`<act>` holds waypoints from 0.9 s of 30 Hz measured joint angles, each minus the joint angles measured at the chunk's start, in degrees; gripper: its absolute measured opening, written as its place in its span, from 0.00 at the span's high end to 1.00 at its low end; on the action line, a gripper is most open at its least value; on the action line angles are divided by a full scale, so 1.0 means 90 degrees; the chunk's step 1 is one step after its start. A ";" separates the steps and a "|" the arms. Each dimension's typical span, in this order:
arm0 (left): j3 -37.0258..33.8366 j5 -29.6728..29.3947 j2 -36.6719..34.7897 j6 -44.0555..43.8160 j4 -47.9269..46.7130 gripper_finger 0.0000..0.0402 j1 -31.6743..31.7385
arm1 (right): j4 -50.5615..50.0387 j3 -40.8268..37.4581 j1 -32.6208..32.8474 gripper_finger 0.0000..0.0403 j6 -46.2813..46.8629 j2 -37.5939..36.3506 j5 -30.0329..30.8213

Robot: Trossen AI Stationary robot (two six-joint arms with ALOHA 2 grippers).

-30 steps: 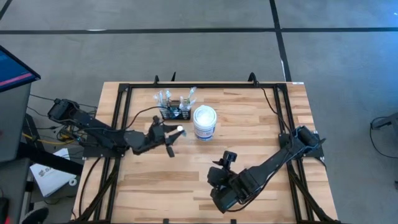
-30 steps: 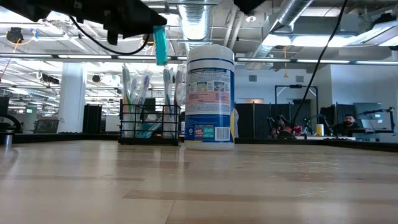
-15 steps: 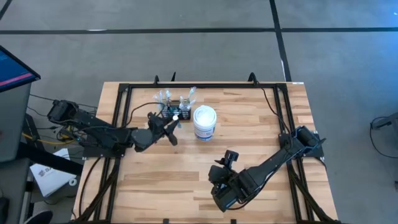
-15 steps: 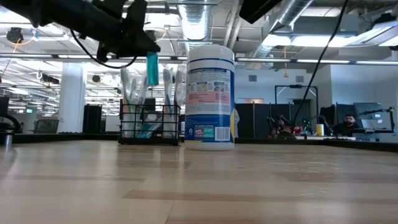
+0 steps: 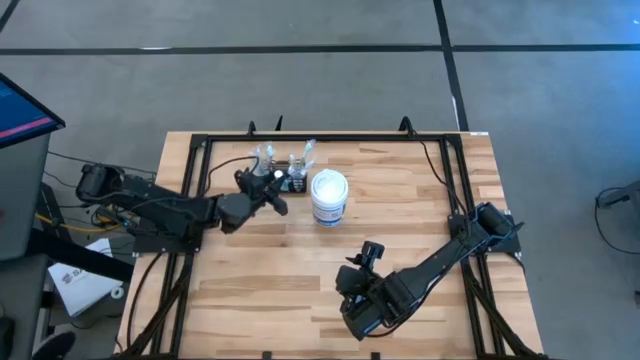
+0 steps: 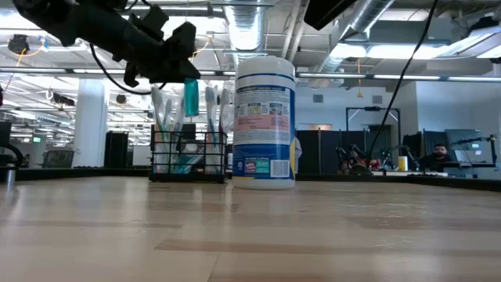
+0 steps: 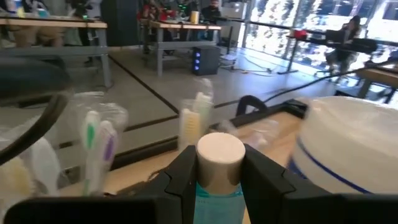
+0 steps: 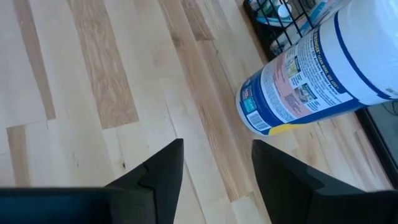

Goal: Pick & Place toothbrushing station
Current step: Put the blue mouthwash into the mesh organizer

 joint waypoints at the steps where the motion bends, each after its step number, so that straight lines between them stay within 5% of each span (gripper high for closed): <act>1: -0.0001 0.0002 0.0017 0.0002 -0.0001 0.78 0.0066 | 0.0000 0.0000 0.0000 0.55 -0.0007 0.0000 0.0008; 27: 0.0005 0.0097 0.0723 0.0066 0.0284 0.77 0.0977 | -0.0024 0.0002 -0.0008 0.56 -0.0072 -0.0004 0.0178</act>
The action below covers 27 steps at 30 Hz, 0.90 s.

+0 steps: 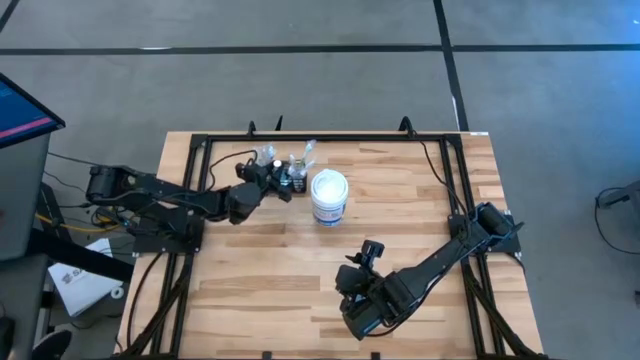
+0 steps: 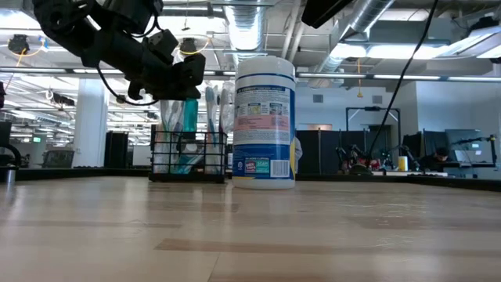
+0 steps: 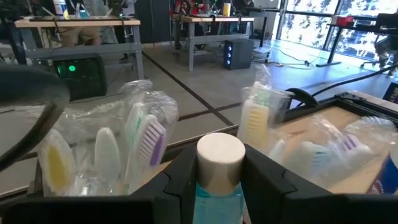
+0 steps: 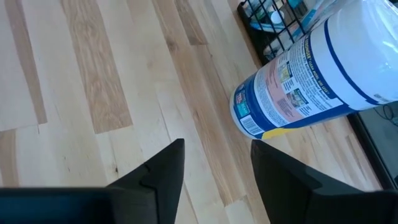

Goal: Pick & Place toothbrushing station
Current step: Put the blue mouthwash into the mesh organizer

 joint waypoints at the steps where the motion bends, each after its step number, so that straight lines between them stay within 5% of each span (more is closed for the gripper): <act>1: 0.0000 -0.0002 -0.0002 0.0002 0.0012 0.77 0.0014 | -0.0002 0.0000 -0.0002 0.57 0.0000 -0.0001 0.0002; 27: -0.0010 0.0015 0.0531 -0.0274 0.0093 0.76 0.0300 | -0.0027 0.0000 -0.0034 0.58 0.0004 -0.0001 0.0013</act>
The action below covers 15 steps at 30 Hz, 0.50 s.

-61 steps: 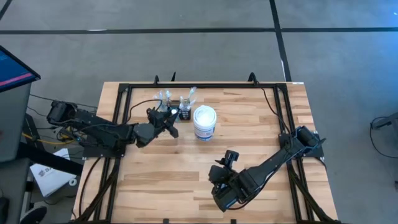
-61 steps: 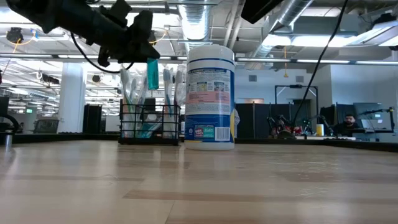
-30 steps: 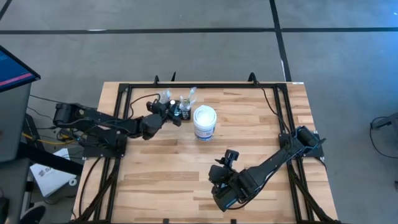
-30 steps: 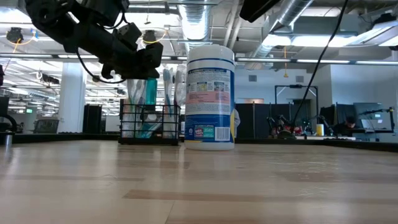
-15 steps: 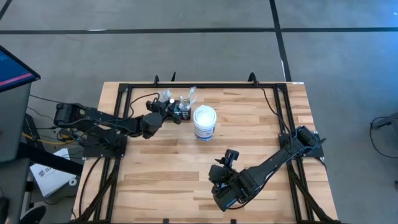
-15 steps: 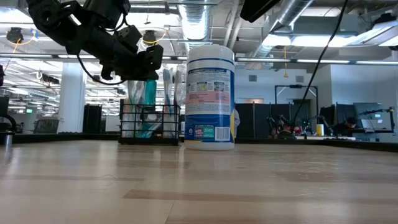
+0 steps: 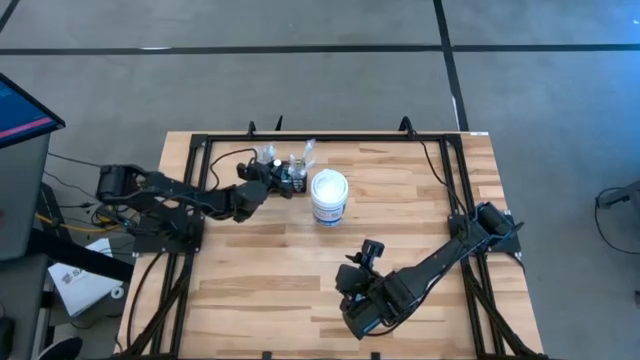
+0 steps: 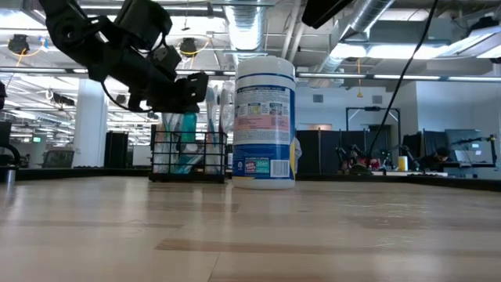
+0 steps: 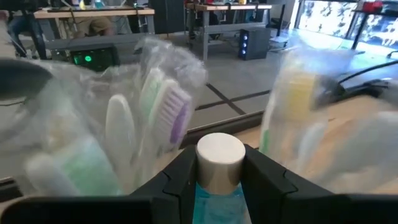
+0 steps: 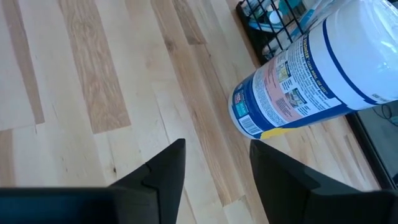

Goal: Pick & Place toothbrushing station
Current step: Put the blue mouthwash into the mesh organizer

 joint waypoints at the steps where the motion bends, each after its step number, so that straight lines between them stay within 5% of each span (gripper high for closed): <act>1: 0.0001 -0.0017 0.0073 0.0000 0.0021 0.76 0.0001 | 0.0000 0.0000 -0.0004 0.58 0.0000 0.0000 -0.0001; 15: 0.0021 -0.0105 0.0463 -0.0320 0.0289 0.75 0.0117 | -0.0017 0.0000 -0.0006 0.58 0.0002 0.0000 0.0001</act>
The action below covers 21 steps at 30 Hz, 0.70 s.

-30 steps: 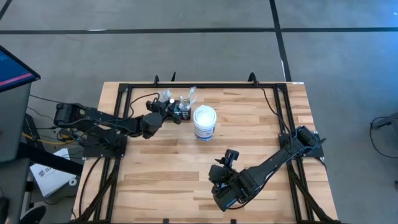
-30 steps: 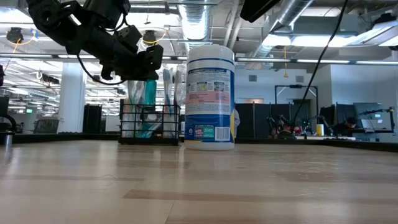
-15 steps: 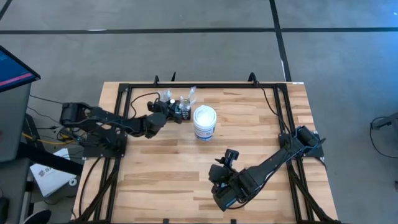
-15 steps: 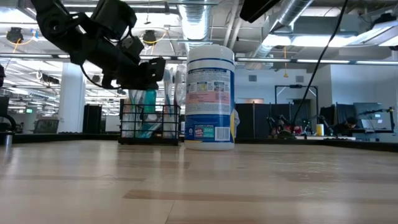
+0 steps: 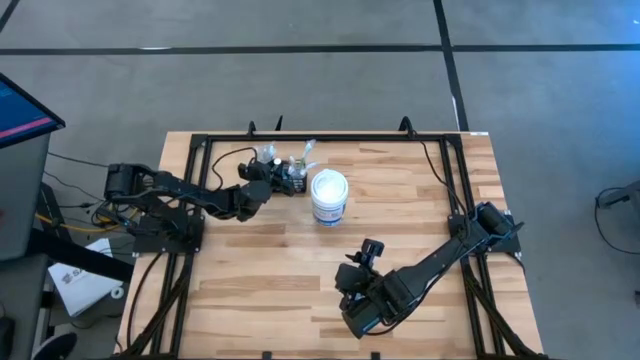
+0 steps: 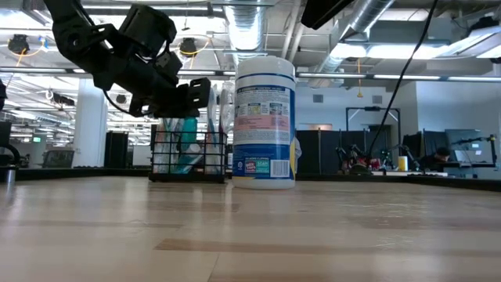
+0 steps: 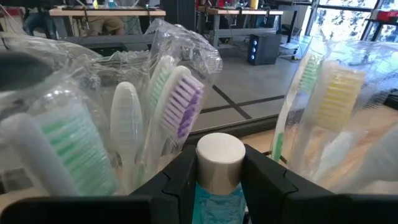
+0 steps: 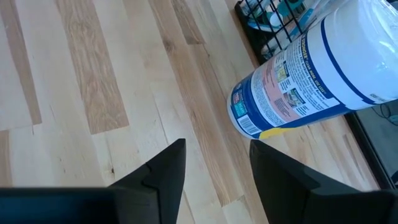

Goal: Pick & Place toothbrushing station
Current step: Put the blue mouthwash into the mesh organizer

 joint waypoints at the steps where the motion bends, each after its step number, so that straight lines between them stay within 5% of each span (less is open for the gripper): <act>1: -0.0001 0.0000 0.0000 0.0001 0.0011 0.75 0.0002 | 0.0000 0.0000 0.0000 0.58 0.0000 0.0000 0.0000; 21: -0.0017 0.0023 0.0017 -0.0034 0.0200 0.74 0.0148 | 0.0019 0.0000 -0.0002 0.59 0.0012 0.0000 0.0000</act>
